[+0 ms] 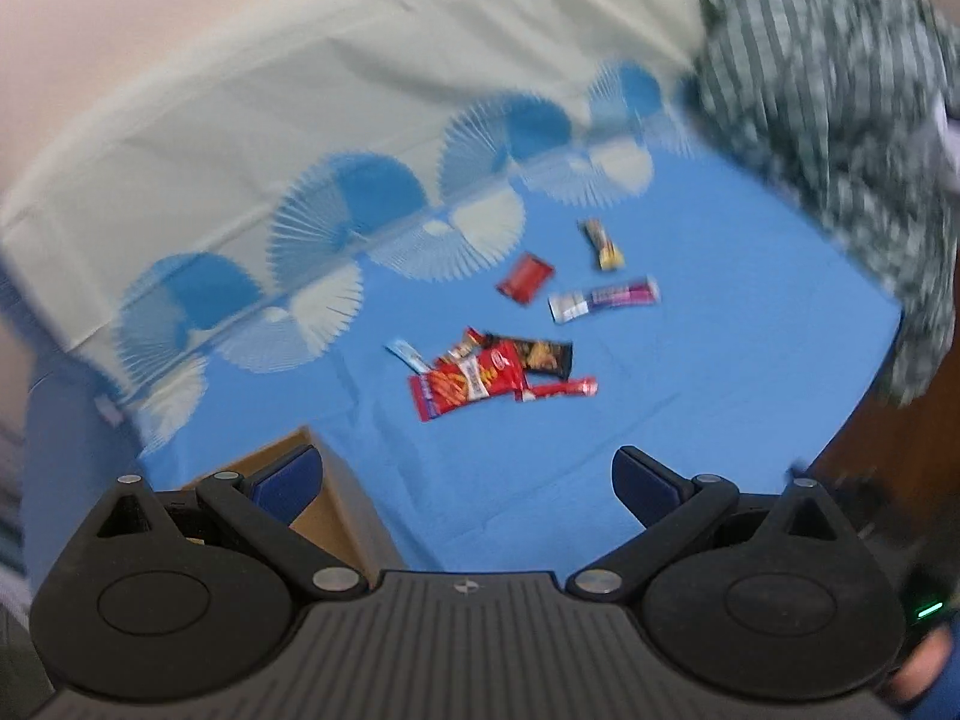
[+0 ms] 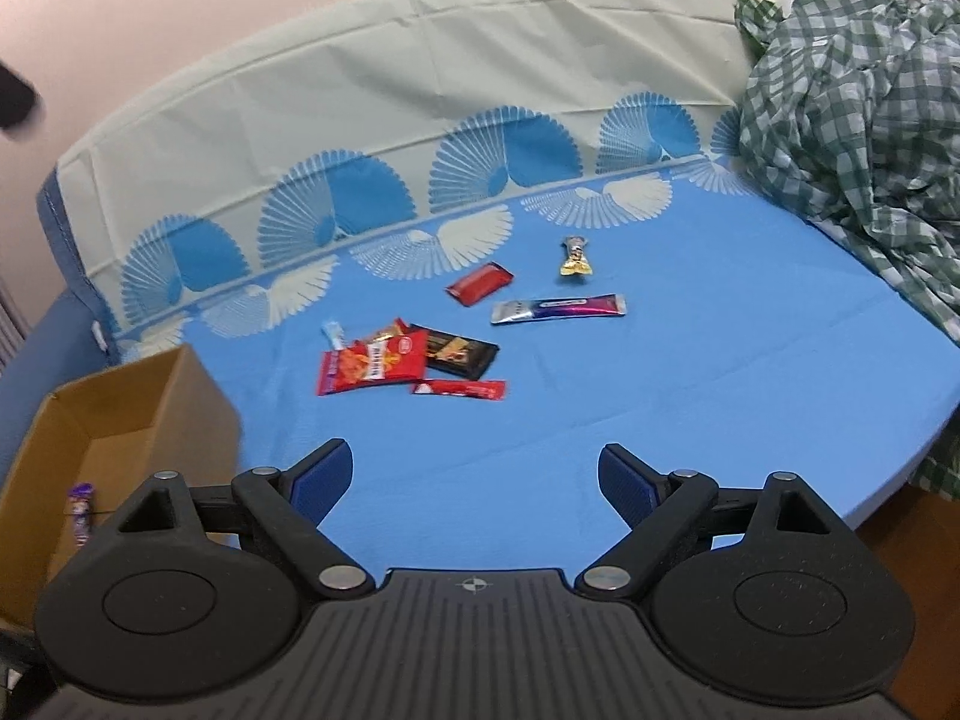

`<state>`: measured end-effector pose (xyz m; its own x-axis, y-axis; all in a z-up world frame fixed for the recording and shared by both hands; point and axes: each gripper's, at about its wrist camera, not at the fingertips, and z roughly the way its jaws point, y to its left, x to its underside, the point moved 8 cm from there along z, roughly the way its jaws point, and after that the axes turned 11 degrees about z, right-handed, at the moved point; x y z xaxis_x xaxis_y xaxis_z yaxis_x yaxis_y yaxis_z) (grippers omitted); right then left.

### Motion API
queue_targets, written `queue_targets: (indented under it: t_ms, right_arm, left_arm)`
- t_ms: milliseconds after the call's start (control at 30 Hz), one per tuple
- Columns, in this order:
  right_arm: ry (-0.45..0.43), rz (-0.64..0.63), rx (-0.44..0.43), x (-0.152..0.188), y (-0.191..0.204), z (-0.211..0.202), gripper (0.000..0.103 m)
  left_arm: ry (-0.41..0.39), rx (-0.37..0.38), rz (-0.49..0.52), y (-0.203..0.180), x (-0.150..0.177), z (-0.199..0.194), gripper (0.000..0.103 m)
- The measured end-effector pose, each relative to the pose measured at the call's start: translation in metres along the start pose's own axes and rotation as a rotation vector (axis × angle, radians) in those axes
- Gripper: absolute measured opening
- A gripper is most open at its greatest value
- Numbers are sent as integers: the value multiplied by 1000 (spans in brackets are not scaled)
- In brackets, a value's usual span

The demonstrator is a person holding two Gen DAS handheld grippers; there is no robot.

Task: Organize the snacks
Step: 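Move both tools back toward the remaining snack pile, then grasp the red spicy-strip bag with left tool while right tool grasps the red stick snack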

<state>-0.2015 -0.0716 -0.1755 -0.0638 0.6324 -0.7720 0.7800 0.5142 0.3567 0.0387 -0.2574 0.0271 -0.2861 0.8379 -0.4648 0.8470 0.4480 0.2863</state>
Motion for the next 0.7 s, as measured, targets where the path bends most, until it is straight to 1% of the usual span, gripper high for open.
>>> queue_targets:
  t_ms: [67, 100, 133, 167, 233, 267, 300, 367, 433, 500, 600, 667, 700]
  right_arm:
    - [11, -22, 0, -6, -7, 22, 92]
    - [16, -32, 1, -8, -10, 35, 92]
    - [26, -46, -6, -11, -13, 51, 92]
    - [40, -59, -8, -13, -15, 66, 92]
    - [74, -77, -10, -17, -18, 98, 92]
    - [95, -90, -26, -18, -18, 114, 92]
    - [108, -101, -33, -18, -17, 127, 92]
    - [141, -134, -45, -18, -14, 158, 92]
    - [170, -174, -62, -17, -10, 188, 92]
    - [205, -221, -91, -15, -5, 218, 92]
    - [245, -293, -118, -14, 4, 258, 92]
    - [249, -330, -128, -16, 8, 277, 92]
    - [255, -354, -131, -17, 10, 288, 92]
  left_arm:
    - [62, -6, 20, 6, -1, 61, 103]
    - [78, 3, 17, 8, -1, 82, 103]
    - [102, 15, 18, 12, -1, 113, 102]
    - [121, 11, 9, 15, -1, 135, 102]
    - [131, 7, 17, 19, -2, 181, 102]
    - [136, -5, 36, 20, -3, 199, 102]
    - [138, -21, 75, 20, -4, 221, 102]
    - [141, -37, 135, 18, -7, 255, 102]
    - [134, -25, 204, 15, -11, 287, 102]
    - [135, 2, 253, 12, -14, 315, 102]
    - [146, -7, 313, 11, -19, 352, 102]
    - [191, 2, 348, 7, -19, 372, 101]
    - [229, 21, 378, 4, -17, 383, 100]
